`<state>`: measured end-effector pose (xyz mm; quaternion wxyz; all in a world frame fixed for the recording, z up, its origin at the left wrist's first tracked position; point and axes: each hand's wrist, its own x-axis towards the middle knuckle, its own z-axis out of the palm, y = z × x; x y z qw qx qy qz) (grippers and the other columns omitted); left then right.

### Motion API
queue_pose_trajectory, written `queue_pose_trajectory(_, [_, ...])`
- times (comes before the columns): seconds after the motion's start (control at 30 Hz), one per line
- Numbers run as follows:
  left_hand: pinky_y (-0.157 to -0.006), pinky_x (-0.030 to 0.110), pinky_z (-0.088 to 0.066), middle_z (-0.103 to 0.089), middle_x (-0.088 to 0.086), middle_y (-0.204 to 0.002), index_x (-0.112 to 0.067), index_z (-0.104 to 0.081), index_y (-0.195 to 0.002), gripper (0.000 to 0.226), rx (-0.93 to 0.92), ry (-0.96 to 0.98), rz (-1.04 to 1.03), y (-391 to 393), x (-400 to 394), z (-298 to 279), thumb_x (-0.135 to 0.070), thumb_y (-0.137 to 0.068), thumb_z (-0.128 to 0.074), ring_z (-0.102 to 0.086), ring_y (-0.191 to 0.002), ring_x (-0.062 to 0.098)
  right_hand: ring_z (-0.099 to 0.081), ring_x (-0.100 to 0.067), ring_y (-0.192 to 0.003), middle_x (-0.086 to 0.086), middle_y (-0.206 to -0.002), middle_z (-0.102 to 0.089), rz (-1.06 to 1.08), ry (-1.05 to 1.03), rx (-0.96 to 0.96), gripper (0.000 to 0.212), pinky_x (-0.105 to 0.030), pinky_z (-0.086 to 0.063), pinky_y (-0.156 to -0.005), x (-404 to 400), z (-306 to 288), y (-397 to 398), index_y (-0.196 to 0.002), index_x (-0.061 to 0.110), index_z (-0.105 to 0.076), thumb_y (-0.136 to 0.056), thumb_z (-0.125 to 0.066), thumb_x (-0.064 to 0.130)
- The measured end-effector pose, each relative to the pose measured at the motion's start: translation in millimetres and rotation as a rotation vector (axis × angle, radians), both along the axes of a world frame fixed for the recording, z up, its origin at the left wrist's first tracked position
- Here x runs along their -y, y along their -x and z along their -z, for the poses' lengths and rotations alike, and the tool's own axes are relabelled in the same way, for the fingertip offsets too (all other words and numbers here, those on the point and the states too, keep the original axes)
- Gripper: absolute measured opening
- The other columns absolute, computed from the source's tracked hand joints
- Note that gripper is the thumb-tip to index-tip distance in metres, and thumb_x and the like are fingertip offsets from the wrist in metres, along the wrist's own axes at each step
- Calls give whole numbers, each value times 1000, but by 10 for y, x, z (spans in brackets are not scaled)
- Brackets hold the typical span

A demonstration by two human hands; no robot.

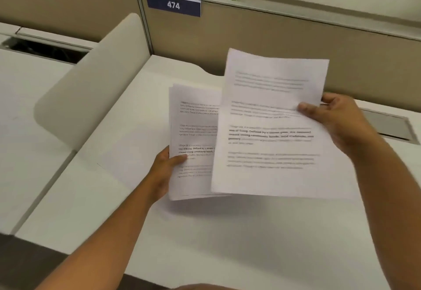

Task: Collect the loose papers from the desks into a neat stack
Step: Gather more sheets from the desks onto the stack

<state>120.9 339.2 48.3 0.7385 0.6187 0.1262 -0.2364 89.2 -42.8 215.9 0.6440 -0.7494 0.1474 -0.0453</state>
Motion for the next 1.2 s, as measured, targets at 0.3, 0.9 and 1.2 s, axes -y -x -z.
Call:
queue_pose_trajectory(0.3, [-93, 56, -66, -80, 17, -130, -17, -70, -142, 39, -15, 30, 11, 112, 24, -135, -8, -105, -61, -76, -118, 44, -75, -26, -99, -2, -112, -77, 63, 246, -13, 15, -48, -62, -90, -1002, 1044, -355, -105, 33, -73, -94, -76, 42])
queue_pose_trajectory(0.9, [-84, 44, -67, -84, 2, -124, -23, -69, -138, 38, 26, -72, -106, 32, -481, 36, -7, -104, -69, -80, -113, 31, -67, -26, -97, -5, -104, -71, 212, 411, -21, 15, -40, -54, -85, -1350, 1776, -392, -113, 13, -56, -104, -60, 25])
queue_pose_trajectory(1.2, [-104, 55, -57, -77, 11, -138, -17, -63, -149, 47, 16, -68, -145, -235, -665, 170, -4, -104, -66, -73, -125, 39, -5, -27, -164, -4, -176, -16, -188, 939, -239, 96, -55, -4, -130, -773, 2338, -332, -168, 14, -9, -100, -53, 64])
